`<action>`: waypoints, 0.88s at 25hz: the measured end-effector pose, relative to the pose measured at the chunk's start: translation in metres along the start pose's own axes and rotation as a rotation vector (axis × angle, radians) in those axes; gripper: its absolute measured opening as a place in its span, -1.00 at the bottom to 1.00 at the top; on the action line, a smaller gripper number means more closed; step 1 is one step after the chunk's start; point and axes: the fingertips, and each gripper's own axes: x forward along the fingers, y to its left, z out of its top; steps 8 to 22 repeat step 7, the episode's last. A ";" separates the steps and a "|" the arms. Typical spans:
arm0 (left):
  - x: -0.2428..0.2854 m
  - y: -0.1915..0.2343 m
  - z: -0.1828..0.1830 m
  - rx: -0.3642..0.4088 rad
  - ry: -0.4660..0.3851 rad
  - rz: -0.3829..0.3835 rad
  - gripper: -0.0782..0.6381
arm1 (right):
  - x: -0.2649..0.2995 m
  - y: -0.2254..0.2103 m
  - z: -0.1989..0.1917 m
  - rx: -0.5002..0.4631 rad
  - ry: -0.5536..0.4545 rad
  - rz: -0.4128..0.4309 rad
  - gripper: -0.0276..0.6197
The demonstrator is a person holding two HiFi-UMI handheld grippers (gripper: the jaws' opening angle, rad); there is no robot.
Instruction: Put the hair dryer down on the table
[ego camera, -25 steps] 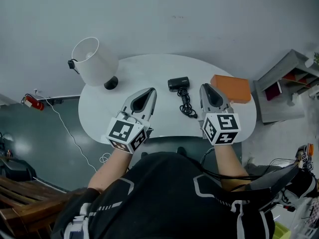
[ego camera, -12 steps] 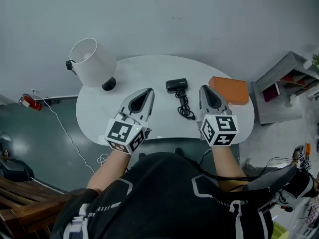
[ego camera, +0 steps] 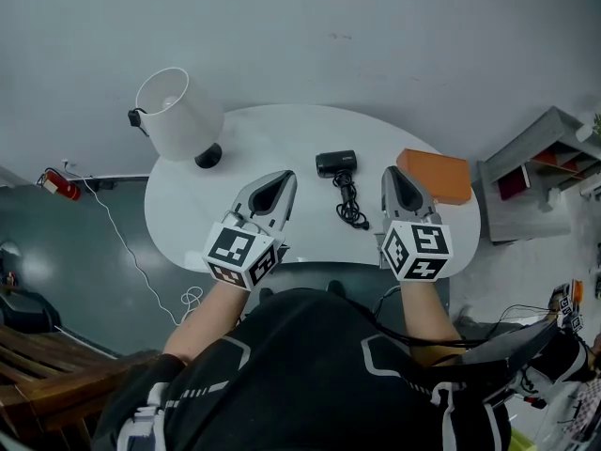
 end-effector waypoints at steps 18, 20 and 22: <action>0.001 -0.001 0.003 -0.019 -0.015 -0.010 -0.77 | 0.004 -0.005 0.003 -0.010 -0.008 -0.002 -0.82; 0.001 -0.001 0.003 -0.019 -0.015 -0.010 -0.77 | 0.004 -0.005 0.003 -0.010 -0.008 -0.002 -0.82; 0.001 -0.001 0.003 -0.019 -0.015 -0.010 -0.77 | 0.004 -0.005 0.003 -0.010 -0.008 -0.002 -0.82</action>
